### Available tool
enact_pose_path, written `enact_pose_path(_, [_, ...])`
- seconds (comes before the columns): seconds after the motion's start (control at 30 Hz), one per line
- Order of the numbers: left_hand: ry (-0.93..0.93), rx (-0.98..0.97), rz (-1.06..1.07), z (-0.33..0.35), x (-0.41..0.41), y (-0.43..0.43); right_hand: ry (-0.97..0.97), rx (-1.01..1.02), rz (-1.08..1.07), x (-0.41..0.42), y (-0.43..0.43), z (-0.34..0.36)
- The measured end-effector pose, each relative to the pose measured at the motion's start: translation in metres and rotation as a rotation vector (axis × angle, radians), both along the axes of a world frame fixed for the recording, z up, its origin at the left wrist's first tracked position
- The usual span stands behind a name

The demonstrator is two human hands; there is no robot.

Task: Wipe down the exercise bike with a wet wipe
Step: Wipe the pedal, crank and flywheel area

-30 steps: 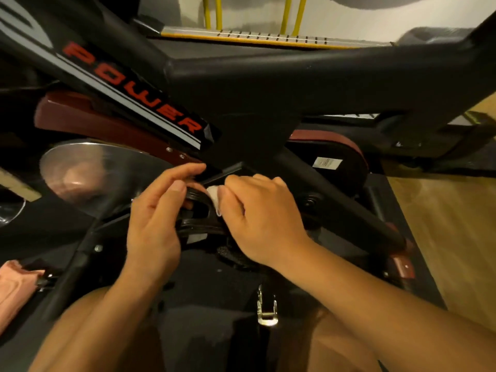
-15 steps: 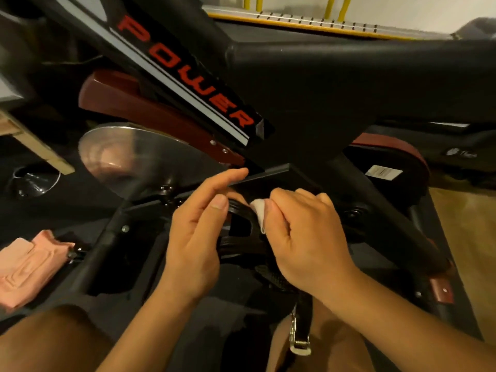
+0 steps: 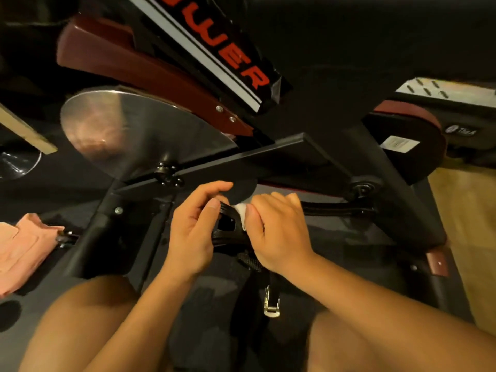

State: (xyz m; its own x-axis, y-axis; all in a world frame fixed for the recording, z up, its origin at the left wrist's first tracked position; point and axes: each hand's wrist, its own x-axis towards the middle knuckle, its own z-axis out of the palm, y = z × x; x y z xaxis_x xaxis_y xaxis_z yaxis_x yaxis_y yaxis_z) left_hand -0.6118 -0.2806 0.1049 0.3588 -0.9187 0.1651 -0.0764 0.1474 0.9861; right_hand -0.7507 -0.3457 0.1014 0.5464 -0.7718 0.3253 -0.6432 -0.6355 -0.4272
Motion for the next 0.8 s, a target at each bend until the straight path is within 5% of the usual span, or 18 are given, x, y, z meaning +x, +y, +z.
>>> enact_pose_path(0.27, [-0.128,0.261,0.056,-0.077,-0.003,0.012,0.139,-0.039,-0.012,-0.007,0.007,-0.05])
enact_pose_path(0.8, [-0.077,0.587,-0.066,-0.102,-0.03,-0.009,0.325,-0.079,0.066,-0.038,-0.004,-0.093])
